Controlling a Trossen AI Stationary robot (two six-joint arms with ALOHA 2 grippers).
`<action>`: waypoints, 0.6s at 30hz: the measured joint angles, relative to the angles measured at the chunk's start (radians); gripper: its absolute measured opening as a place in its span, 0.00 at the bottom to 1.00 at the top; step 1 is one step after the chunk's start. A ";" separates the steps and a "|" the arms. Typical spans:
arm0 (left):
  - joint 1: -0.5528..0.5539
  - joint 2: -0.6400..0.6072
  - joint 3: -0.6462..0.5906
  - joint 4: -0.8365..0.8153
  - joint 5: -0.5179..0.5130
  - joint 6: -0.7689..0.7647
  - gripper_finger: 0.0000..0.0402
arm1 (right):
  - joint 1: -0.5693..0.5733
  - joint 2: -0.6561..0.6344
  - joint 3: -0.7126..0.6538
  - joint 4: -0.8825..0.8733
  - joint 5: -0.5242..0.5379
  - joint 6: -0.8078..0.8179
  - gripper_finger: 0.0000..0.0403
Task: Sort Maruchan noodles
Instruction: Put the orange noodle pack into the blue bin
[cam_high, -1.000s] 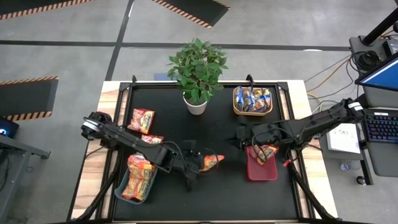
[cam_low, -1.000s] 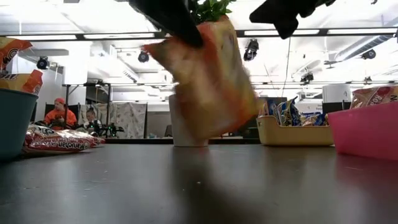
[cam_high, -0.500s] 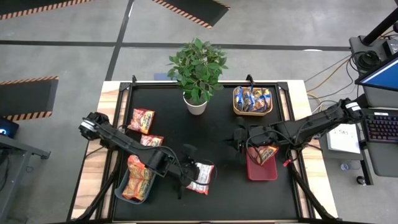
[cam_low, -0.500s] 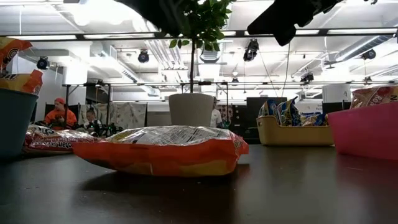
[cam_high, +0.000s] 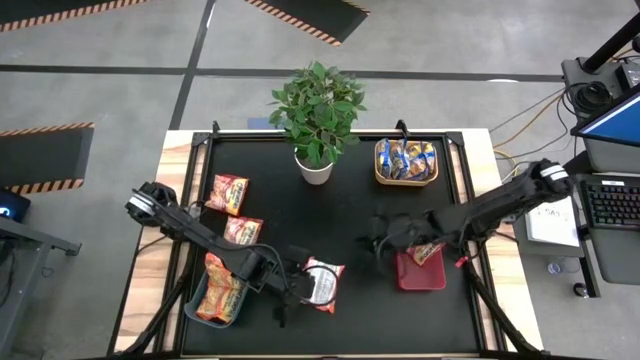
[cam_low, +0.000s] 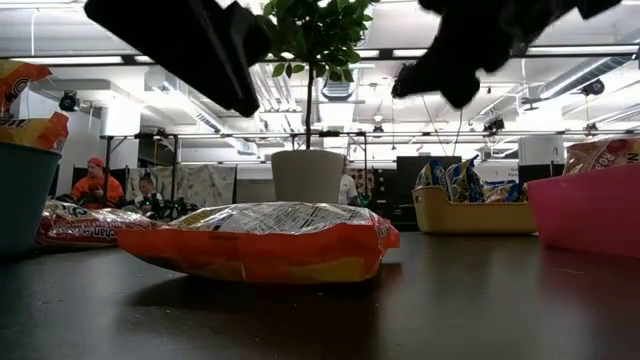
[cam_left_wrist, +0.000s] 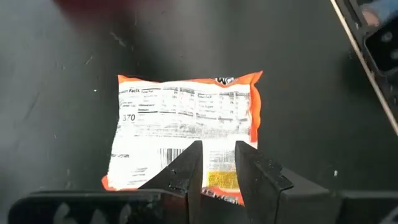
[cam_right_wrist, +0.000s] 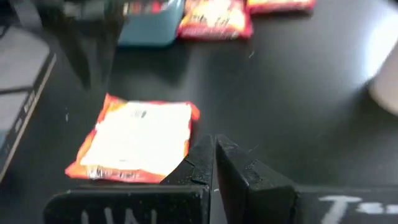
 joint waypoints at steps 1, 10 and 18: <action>-0.004 0.000 -0.010 0.017 -0.002 -0.016 0.19 | 0.012 0.034 0.000 0.018 0.000 0.006 0.02; -0.055 -0.001 -0.027 0.045 -0.012 -0.056 0.19 | 0.058 0.320 0.050 0.186 0.003 0.025 0.02; -0.068 0.000 -0.027 0.066 0.002 -0.067 0.24 | 0.058 0.472 0.157 0.173 -0.022 -0.001 0.02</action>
